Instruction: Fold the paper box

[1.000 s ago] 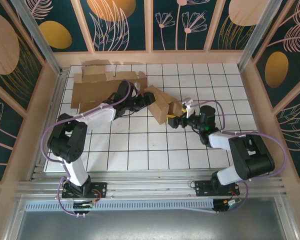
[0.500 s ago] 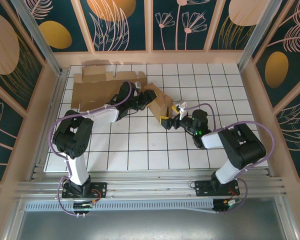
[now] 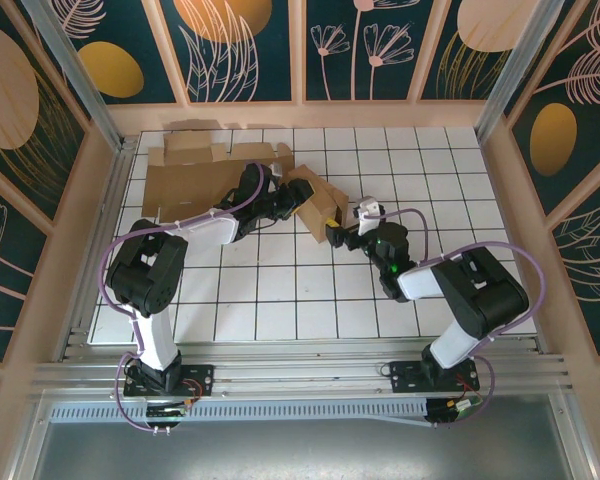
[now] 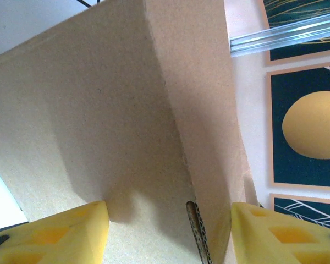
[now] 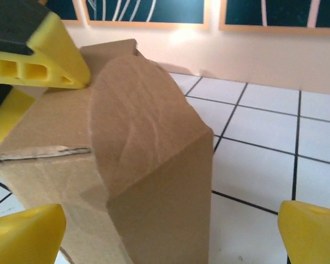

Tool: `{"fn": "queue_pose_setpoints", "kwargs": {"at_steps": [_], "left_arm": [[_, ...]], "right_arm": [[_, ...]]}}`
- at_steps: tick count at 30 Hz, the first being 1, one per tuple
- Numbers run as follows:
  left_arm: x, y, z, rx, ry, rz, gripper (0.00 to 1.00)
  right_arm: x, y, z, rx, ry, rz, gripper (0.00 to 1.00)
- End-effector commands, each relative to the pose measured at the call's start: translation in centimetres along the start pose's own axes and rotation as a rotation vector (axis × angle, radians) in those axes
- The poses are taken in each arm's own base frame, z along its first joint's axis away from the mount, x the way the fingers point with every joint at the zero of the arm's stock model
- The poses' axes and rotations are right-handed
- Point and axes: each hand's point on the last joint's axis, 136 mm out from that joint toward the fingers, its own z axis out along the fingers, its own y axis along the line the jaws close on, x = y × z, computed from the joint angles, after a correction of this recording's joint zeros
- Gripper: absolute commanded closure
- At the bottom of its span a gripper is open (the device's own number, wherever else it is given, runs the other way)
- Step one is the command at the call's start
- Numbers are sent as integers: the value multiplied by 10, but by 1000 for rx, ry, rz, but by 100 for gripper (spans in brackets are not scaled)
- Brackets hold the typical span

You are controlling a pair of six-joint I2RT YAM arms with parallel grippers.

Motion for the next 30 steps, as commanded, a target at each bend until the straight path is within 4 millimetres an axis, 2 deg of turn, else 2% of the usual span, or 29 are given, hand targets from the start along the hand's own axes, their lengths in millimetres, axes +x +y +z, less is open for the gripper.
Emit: {"fn": "queue_pose_setpoints", "kwargs": {"at_steps": [1, 3, 8, 11, 19, 22, 30], "left_arm": [[9, 23, 8, -80, 30, -28, 41], [9, 21, 7, -78, 30, -26, 41], [8, 19, 5, -74, 27, -22, 41], [8, 18, 5, -69, 27, -24, 41], [8, 14, 4, -55, 26, -29, 42], [8, 13, 3, -52, 28, -27, 42], [7, 9, 1, -48, 25, -22, 42]], "right_arm": [[-7, 18, -3, -128, -63, -90, 1], [-4, 27, -3, -207, -60, -116, 1], [-11, 22, 2, -223, -97, -122, 1], [-11, 28, 10, -261, -85, -120, 1], [-14, 24, 34, -189, -77, -62, 1], [-13, 21, 40, -127, -77, -96, 1], [-13, 6, 35, -44, -81, -327, 1]]}}
